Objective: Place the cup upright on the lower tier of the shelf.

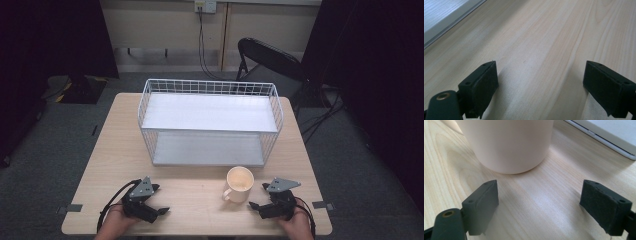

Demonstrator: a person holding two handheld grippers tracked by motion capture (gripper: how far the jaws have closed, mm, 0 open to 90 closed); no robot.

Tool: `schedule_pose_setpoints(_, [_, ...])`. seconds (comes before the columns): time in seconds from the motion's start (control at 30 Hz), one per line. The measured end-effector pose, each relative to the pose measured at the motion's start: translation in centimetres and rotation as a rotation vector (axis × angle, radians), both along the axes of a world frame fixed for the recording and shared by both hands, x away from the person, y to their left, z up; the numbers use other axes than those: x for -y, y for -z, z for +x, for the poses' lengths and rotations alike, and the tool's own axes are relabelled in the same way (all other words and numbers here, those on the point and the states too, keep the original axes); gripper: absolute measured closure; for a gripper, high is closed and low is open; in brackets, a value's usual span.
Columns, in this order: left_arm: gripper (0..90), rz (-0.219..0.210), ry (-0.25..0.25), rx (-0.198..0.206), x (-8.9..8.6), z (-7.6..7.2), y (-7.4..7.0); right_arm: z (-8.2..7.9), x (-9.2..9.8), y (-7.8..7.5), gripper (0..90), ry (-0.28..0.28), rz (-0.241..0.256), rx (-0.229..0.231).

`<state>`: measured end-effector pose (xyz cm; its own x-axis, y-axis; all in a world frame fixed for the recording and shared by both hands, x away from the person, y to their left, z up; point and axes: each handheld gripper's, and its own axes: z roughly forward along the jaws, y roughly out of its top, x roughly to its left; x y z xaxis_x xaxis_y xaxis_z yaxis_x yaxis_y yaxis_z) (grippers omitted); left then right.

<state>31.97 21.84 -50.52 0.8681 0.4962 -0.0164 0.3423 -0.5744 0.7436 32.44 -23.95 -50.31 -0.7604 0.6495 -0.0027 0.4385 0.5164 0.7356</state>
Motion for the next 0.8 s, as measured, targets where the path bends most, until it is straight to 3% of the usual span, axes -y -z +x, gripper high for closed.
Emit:
schedule_pose_setpoints(0.23, [12.2, 0.000, 0.000, 0.000, 0.0, 0.0, 0.0, -0.1, -0.1, -0.1, 14.6, 0.016, -0.005, -0.005])
schedule_pose_setpoints(0.37, [12.1, 0.000, 0.001, 0.000, 0.0, 0.0, 0.0, -0.1, 0.1, -0.5, 18.4, 0.023, -0.026, -0.032])
schedule_pose_setpoints(0.43, [12.1, 0.003, 0.002, 0.001, 0.0, 0.0, 0.0, -0.1, 0.2, -0.6, 18.3, 0.032, -0.018, -0.039])
schedule_pose_setpoints(0.47, [12.1, 0.000, 0.001, 0.000, 0.0, 0.0, 0.0, 0.0, 0.8, -1.0, 18.9, 0.047, 0.015, -0.047])
schedule_pose_setpoints(0.57, [12.1, 0.004, 0.003, 0.001, 0.0, 0.0, 0.0, -0.1, 1.2, -1.5, 18.8, 0.064, 0.024, -0.031])
schedule_pose_setpoints(0.67, [12.2, 0.000, 0.001, 0.000, 0.0, 0.0, 0.0, 0.0, 2.3, -2.6, 20.8, 0.101, 0.072, -0.027])
schedule_pose_setpoints(0.8, [12.1, 0.000, 0.000, 0.000, 0.0, 0.0, 0.0, 0.1, 3.0, -3.5, 21.1, 0.129, 0.084, -0.028])
